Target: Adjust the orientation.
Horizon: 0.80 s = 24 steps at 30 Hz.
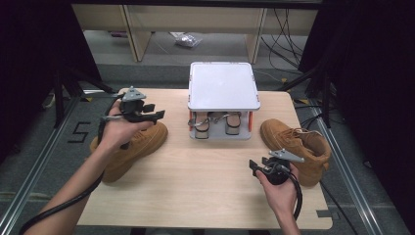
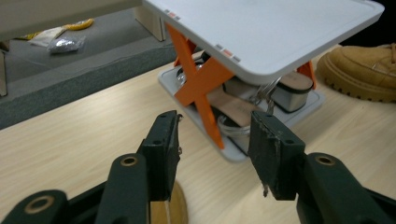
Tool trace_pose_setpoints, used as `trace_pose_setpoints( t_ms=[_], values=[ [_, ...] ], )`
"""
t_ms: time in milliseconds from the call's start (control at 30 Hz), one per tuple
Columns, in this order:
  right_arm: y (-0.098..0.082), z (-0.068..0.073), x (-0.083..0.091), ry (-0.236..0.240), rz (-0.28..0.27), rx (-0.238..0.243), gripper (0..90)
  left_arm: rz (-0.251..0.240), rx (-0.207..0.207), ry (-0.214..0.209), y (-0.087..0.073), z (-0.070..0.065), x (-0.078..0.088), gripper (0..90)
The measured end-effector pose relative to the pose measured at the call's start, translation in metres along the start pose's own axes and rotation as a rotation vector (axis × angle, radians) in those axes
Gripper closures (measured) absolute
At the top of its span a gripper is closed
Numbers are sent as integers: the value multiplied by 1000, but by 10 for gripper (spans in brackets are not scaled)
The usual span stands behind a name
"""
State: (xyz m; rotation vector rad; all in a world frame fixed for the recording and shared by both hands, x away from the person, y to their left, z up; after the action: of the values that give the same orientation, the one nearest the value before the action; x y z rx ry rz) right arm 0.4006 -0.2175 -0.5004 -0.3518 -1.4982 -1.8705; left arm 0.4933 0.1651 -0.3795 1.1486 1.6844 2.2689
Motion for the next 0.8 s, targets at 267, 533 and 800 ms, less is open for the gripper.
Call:
trace_pose_setpoints(
  t_ms=[267,533,800],
  values=[
    [-8,-4,-2,8,27,-3,452,29,24,45,-25,23,30,513],
    [-6,-4,1,-8,33,-3,448,107,28,96,-56,45,55,504],
    [-5,5,3,20,25,11,441,124,91,170,-93,67,100,505]
  ],
)
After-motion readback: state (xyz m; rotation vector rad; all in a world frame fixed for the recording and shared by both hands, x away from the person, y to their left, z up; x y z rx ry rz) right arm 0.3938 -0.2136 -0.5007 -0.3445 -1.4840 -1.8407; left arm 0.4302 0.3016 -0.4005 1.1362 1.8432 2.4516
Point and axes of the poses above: each handheld gripper's, and its own axes: x roughly backward along the jaws, y roughly out of its top, z roughly to its left, the point moved 6 cm from there along -x, roughly forward along the jaws, and after that the axes turned 8 degrees about -x, right-handed, at the moved point
